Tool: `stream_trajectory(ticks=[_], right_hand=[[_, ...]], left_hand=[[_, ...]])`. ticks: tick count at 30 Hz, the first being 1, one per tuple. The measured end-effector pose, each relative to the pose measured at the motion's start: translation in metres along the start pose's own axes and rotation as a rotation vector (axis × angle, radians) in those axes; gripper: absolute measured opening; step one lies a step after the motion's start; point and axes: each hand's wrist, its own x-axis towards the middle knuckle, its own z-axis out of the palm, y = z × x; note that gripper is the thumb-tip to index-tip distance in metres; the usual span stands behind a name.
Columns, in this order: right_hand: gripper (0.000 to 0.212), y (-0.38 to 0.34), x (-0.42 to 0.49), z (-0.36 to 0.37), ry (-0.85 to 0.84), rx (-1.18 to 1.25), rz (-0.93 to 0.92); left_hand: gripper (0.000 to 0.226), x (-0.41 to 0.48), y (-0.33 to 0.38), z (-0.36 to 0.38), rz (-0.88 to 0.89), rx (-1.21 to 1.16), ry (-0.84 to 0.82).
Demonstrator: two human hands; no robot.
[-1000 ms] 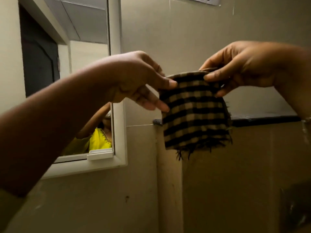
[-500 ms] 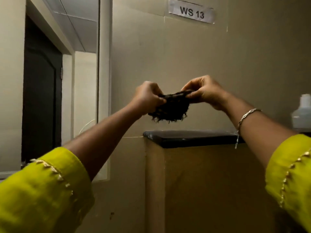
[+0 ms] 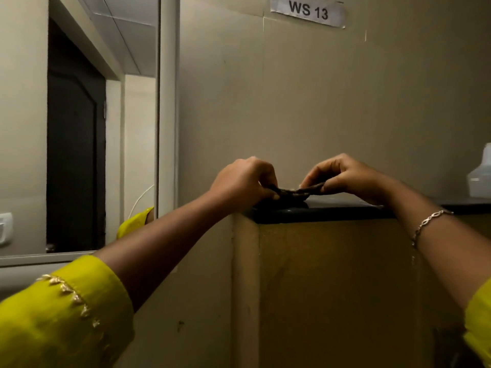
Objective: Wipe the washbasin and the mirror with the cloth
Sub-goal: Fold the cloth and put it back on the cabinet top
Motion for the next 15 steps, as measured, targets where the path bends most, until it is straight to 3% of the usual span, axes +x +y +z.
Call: stream_trajectory(ticks=[2,5,15], right_hand=[[0.030,-0.004,-0.005,0.003,-0.026,-0.006,0.009],[0.014,-0.006,-0.007,0.007,0.013,-0.006,-0.005],[0.009,-0.022,-0.003,0.027,0.147,-0.260,0.021]], left_hand=[[0.010,-0.005,0.001,0.000,0.034,-0.019,-0.071],[0.025,-0.012,0.003,-0.001,0.037,-0.063,-0.117],[0.041,-0.036,0.010,-0.009,0.026,-0.083,-0.242]])
